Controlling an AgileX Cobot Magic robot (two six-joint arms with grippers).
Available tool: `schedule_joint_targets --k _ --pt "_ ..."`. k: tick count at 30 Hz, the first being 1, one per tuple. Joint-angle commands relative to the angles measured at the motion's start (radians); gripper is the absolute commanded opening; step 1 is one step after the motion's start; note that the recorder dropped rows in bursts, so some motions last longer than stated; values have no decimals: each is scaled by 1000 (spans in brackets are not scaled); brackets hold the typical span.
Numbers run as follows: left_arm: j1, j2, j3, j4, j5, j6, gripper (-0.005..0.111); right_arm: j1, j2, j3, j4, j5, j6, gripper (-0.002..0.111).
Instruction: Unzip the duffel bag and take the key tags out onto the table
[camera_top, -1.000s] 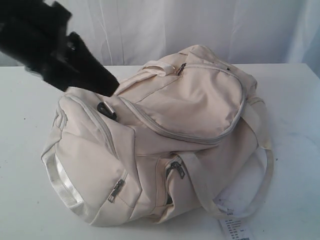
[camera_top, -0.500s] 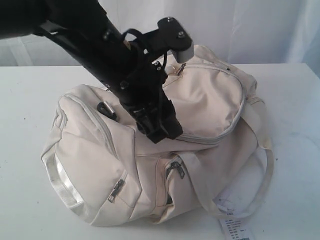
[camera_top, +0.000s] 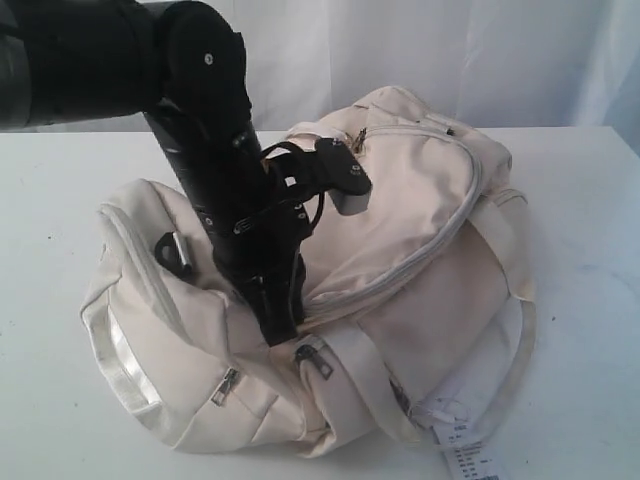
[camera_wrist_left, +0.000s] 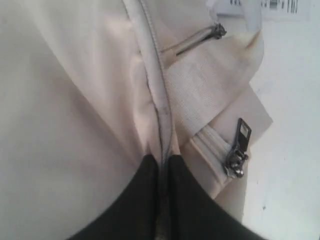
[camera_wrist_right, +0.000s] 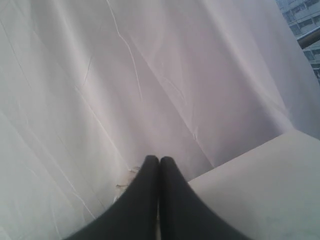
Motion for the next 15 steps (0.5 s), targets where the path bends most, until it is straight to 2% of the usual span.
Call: schedule_joint_targets --k 1,7,11,13,14,15 --pt "-2 -30 47 60 226 -19 0 -8 -6 -6 1 130 9 0" --pt "-2 -137 182 119 243 -3 0 -8 -6 -119 1 379 -22 0" --pt "-2 -242 283 119 157 -3 0 -8 101 -248 1 507 -35 0" --pt "-2 -254 297 115 94 -32 0 -8 239 -347 21 572 -128 0" --pt "-2 -254 297 112 71 -42 1 -8 352 -432 66 629 -248 0" --pt "-2 -254 295 108 48 -42 8 -8 455 -509 121 699 -358 0"
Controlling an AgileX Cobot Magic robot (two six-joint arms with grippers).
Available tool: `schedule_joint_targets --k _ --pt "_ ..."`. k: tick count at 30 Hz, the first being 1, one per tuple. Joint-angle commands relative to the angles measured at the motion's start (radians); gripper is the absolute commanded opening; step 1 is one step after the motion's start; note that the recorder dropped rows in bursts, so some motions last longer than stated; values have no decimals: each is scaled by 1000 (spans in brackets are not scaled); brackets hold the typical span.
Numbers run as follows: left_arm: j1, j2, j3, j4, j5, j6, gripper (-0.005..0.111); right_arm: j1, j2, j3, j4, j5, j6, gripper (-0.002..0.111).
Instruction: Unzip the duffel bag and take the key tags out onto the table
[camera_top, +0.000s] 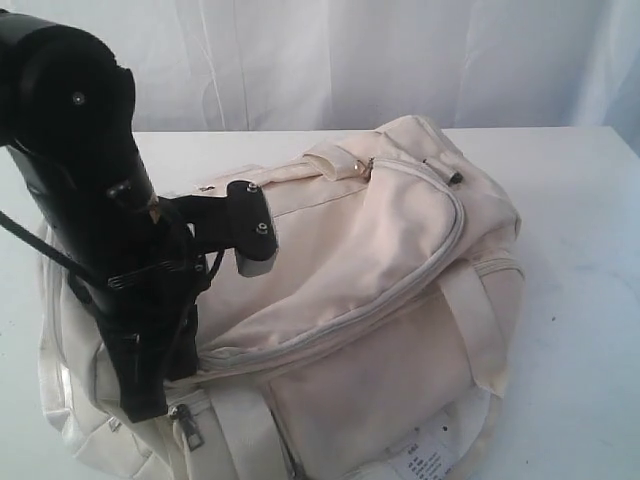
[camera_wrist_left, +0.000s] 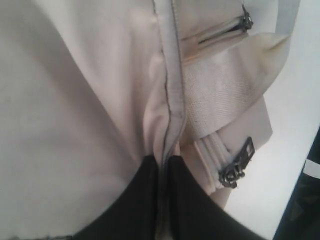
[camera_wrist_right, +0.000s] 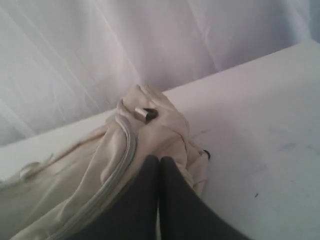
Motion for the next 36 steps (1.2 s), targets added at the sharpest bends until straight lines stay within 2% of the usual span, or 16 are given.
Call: schedule_joint_targets --k 1,3,4,6,8,12,15,17,20,24,26,28,31,32,34,36 --pt "-2 -12 7 -30 3 -29 14 -8 312 -238 136 184 -322 0" --pt "-2 -16 -18 -51 3 -29 39 -8 516 -389 214 323 -437 0" --pt "-2 -21 -44 -60 7 -29 56 -8 652 -485 262 374 -493 0" --pt "-2 -43 -90 -60 39 -29 68 14 839 -624 349 417 -590 0" --pt "-2 -94 -130 -17 78 -59 62 76 1013 -773 381 421 -647 0" --pt "0 -205 -131 230 123 -237 32 195 1226 -983 322 413 -651 0" --pt "11 -281 -90 424 121 -388 4 267 1353 -1115 144 413 -567 0" --pt "40 -326 -49 472 100 -423 0 311 1435 -1199 -13 417 -458 0" --pt "131 -387 40 459 -2 -428 0 359 1559 -1320 -202 432 -330 0" --pt "292 -420 123 337 -208 -425 0 399 1684 -1436 -249 469 -310 0" --pt "383 -411 133 169 -258 -324 0 413 1737 -1481 -264 486 -310 0" --pt "465 -382 133 -81 -273 -155 0 422 1775 -1513 -283 495 -310 4" --pt "597 -327 133 -446 -238 117 0 429 1818 -1538 -310 480 -310 16" --pt "635 -305 133 -545 -213 187 0 429 1832 -1546 -310 472 -310 24" --pt "691 -270 133 -651 -163 259 0 429 1851 -1548 -320 459 -310 36" --pt "716 -248 133 -702 -128 275 0 429 1870 -1548 -363 448 -301 45"
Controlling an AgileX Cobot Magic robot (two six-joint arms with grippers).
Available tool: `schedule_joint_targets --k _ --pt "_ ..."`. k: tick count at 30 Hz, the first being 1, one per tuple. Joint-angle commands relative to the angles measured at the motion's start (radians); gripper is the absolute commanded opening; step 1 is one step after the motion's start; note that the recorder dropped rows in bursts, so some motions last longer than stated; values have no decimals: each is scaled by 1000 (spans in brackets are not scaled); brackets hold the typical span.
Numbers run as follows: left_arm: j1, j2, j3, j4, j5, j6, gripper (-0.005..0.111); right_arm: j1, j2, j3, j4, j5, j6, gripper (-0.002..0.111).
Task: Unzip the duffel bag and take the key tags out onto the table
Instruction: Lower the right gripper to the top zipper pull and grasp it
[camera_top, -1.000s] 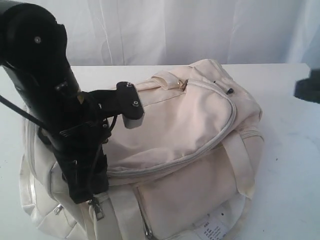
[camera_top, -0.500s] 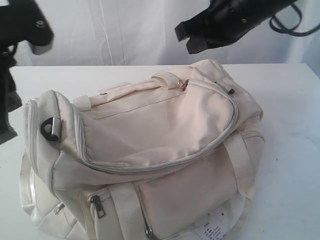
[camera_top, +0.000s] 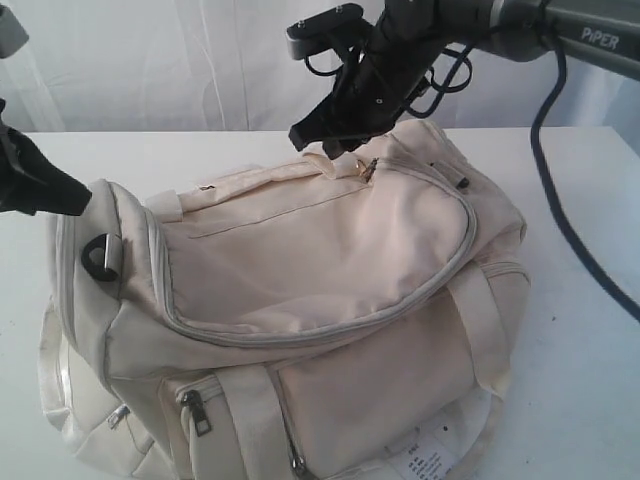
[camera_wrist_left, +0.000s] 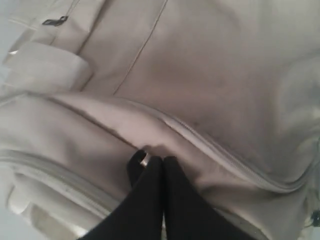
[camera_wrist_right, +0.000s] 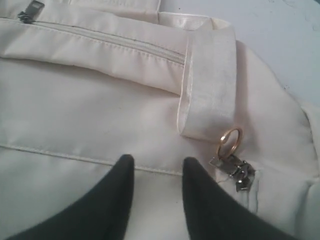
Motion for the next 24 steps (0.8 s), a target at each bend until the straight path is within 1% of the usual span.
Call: schedule_joint_targets --k 1,8,13,17,20,22,24 --pt "67 41 8 -186 91 110 0 -1 40 -11 -97 -25 24 46" --pt "67 20 8 -248 136 161 0 -1 98 -13 -283 -79 128 46" --pt "67 14 8 -295 150 191 0 -1 135 -13 -378 -95 187 45" --pt "67 14 8 -299 151 193 0 -1 142 -13 -383 -154 212 39" --pt "67 14 8 -299 151 193 0 -1 150 -13 -383 -195 239 39" --pt "67 14 8 -299 151 193 0 -1 162 -19 -385 -182 239 38" --pt "67 14 8 -299 151 193 0 -1 174 -24 -399 -156 239 32"
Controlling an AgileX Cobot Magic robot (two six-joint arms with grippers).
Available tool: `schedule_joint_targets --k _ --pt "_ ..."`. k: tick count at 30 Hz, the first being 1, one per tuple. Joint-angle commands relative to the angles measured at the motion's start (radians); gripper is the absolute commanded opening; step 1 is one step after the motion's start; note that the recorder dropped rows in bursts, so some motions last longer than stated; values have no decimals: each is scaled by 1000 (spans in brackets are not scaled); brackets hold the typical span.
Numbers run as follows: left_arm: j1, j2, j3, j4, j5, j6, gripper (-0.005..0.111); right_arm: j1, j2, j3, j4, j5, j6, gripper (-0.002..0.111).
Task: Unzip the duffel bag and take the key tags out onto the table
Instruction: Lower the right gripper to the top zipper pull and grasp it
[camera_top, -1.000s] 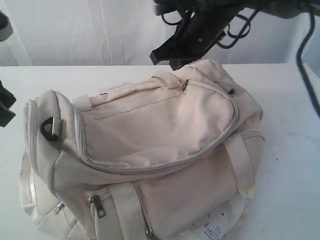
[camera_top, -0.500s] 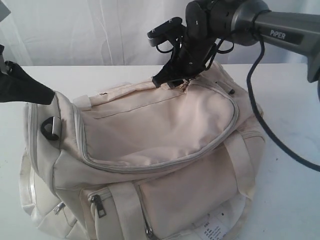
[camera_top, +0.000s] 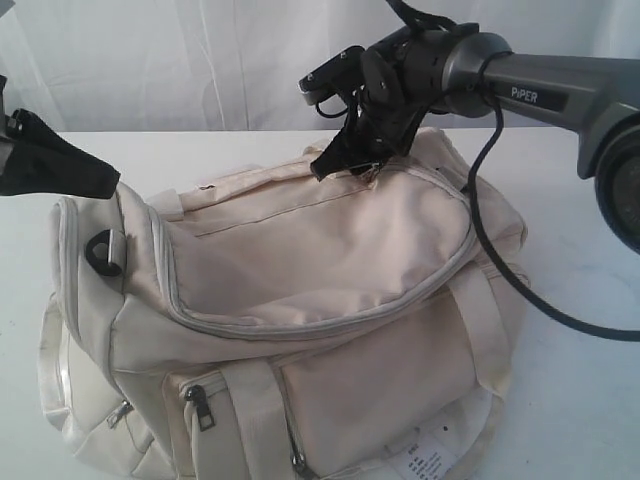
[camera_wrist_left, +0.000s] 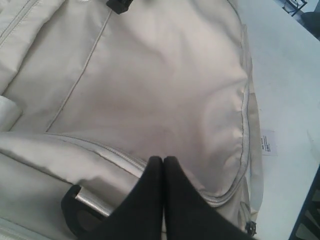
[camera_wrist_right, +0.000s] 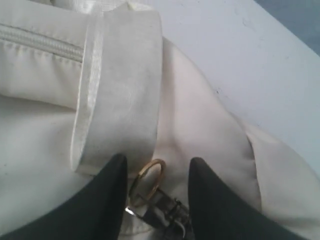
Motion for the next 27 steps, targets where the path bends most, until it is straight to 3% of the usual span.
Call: schedule_joint_targets --k 1,5,10,27 --pt "4 -10 8 -23 23 7 0 -1 26 -13 -31 30 13 28" --pt "4 -10 8 -23 23 7 0 -1 28 -13 -31 30 16 12" --pt "4 -10 8 -23 23 7 0 -1 25 -14 -29 19 16 0" --pt "4 -10 8 -25 21 7 0 -1 -136 -37 -27 77 55 0"
